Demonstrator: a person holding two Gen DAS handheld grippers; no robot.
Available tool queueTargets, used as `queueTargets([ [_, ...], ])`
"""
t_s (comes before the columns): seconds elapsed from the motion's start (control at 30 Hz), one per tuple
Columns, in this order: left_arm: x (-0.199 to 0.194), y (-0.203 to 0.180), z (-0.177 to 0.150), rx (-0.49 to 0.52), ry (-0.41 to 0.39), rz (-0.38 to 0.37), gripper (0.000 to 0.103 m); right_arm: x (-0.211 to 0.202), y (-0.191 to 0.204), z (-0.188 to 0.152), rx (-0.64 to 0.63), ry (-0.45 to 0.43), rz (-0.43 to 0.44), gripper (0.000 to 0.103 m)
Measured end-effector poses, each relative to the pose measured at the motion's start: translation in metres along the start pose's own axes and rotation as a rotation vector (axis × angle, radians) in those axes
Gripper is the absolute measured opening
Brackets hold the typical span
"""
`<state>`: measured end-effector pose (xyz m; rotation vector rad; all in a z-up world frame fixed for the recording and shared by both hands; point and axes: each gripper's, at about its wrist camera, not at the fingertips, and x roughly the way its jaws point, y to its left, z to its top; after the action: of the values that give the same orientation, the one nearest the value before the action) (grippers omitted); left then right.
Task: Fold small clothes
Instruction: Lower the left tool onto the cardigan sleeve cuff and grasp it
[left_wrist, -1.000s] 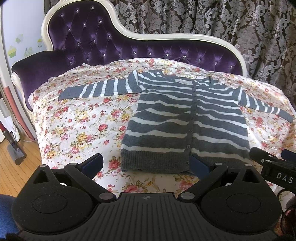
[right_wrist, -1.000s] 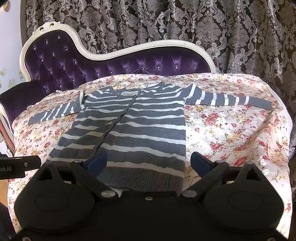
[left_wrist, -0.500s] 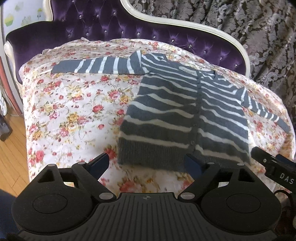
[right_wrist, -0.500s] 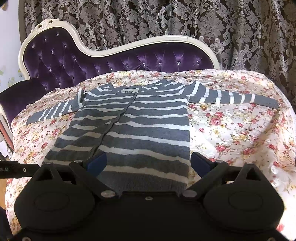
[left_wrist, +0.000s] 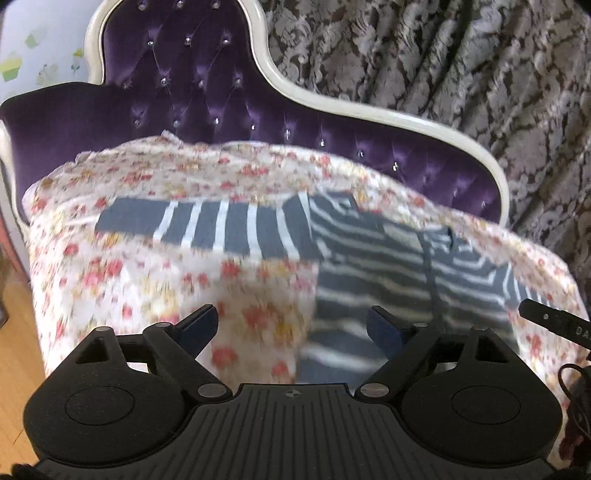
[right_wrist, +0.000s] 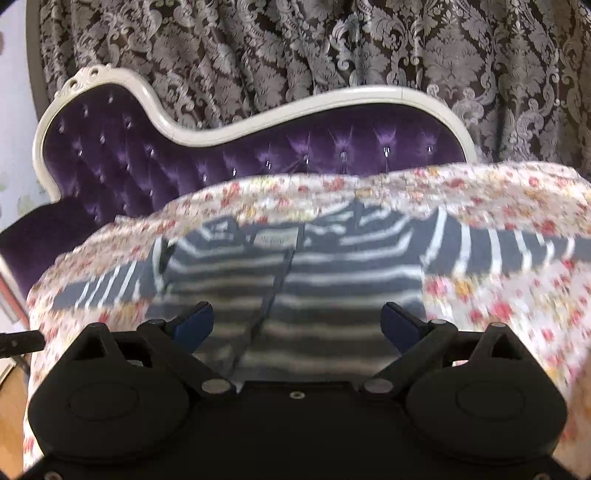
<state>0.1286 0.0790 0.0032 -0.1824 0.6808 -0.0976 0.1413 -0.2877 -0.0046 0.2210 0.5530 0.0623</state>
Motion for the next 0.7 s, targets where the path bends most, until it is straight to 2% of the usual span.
queueTargets([
  [0.13,0.021,0.020,0.025,-0.023,-0.039,-0.031,0.088,0.026,-0.003,0.016,0.019,-0.017,0.003,0.098],
  [0.27,0.047,0.040,0.048,-0.048,-0.034,-0.047,0.090,0.049,-0.004,0.027,-0.004,-0.040,-0.003,0.097],
  [0.4,0.072,0.062,0.065,-0.070,-0.031,-0.004,0.091,0.070,-0.006,0.030,-0.042,-0.033,0.012,0.097],
  [0.57,0.100,0.099,0.075,-0.148,0.008,0.020,0.092,0.086,-0.015,0.027,0.007,0.032,0.067,0.097],
  [0.7,0.119,0.127,0.073,-0.216,0.031,0.034,0.091,0.086,-0.015,0.030,0.016,0.031,0.091,0.097],
])
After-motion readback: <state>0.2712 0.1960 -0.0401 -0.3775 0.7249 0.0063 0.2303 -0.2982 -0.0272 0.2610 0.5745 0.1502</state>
